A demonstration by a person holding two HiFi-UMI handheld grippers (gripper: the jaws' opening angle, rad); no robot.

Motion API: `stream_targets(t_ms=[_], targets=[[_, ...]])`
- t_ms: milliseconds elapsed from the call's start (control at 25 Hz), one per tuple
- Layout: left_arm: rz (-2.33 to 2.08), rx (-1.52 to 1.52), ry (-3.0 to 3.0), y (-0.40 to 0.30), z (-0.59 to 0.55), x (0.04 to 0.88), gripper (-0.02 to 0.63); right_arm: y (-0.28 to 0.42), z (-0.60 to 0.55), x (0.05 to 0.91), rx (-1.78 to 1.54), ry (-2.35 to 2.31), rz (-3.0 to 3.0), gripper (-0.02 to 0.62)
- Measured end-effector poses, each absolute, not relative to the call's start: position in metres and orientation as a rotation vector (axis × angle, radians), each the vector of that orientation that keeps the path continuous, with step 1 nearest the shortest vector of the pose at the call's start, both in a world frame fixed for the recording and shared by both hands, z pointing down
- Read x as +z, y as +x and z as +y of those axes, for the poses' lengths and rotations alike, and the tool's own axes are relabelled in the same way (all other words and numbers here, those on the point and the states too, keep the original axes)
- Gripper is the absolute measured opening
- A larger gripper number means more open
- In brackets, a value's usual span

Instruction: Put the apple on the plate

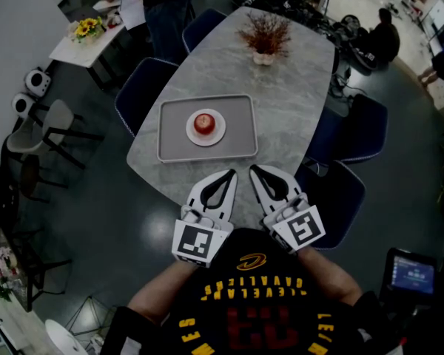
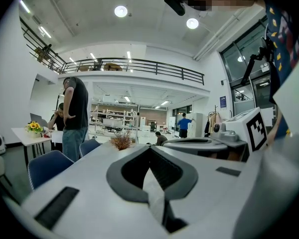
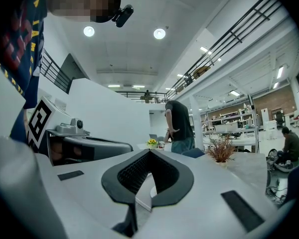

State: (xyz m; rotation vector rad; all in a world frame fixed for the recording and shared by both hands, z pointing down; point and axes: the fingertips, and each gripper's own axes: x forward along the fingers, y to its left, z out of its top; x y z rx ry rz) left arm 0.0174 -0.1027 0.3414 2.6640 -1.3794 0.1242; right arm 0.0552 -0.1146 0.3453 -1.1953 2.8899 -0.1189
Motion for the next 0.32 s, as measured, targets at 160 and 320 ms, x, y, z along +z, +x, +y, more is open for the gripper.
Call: stream_targets(t_ms=[160, 320], targets=[[-1.386, 0.126, 2.664, 0.015, -0.1034, 0.3425, 0.002, 0.0545, -0.115, 0.3465, -0.127, -1.198, 2.894, 0.006], [-1.395, 0.109, 2.665, 0.0106, -0.1073, 0.3441, 0.002, 0.0515, -0.1184, 0.3468, -0.144, -1.215, 2.906, 0.006]])
